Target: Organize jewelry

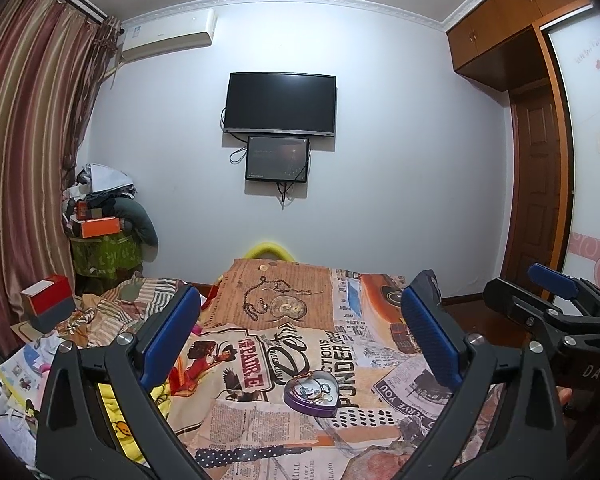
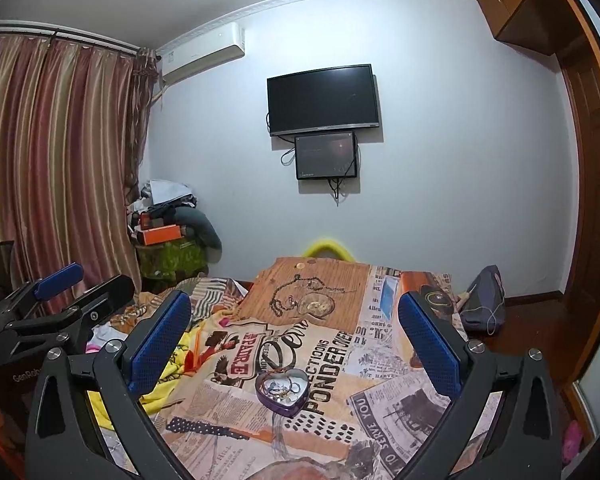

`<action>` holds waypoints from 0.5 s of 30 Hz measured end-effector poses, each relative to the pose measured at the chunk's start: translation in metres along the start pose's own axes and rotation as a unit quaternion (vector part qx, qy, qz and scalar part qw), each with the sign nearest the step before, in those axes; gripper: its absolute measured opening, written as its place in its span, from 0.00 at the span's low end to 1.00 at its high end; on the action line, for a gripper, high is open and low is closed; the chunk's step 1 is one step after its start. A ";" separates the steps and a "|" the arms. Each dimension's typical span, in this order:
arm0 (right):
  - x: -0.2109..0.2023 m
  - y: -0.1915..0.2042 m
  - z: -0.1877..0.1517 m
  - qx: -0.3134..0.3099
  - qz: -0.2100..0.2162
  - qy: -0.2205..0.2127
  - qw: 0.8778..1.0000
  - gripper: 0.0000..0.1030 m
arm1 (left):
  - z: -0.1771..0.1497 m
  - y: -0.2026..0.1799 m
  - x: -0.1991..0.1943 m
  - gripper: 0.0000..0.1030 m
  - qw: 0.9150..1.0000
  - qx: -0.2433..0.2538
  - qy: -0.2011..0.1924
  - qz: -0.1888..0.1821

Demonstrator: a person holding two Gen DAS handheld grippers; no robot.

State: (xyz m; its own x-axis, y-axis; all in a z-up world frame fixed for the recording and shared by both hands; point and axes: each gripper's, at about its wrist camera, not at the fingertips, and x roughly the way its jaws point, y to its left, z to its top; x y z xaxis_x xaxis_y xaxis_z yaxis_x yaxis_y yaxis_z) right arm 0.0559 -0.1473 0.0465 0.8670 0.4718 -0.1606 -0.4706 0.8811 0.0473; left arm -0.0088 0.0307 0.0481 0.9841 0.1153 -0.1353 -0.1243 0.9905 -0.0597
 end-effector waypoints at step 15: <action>0.003 0.001 0.001 -0.004 -0.003 0.007 1.000 1.00 | -0.003 -0.001 0.007 0.98 1.000 0.003 0.010 -0.010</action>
State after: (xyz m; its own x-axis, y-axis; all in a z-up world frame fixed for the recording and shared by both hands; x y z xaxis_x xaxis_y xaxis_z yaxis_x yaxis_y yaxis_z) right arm 0.0586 -0.1448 0.0469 0.8670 0.4664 -0.1752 -0.4673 0.8832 0.0388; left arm -0.0025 0.0306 0.0442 0.9837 0.0947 -0.1530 -0.1043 0.9930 -0.0556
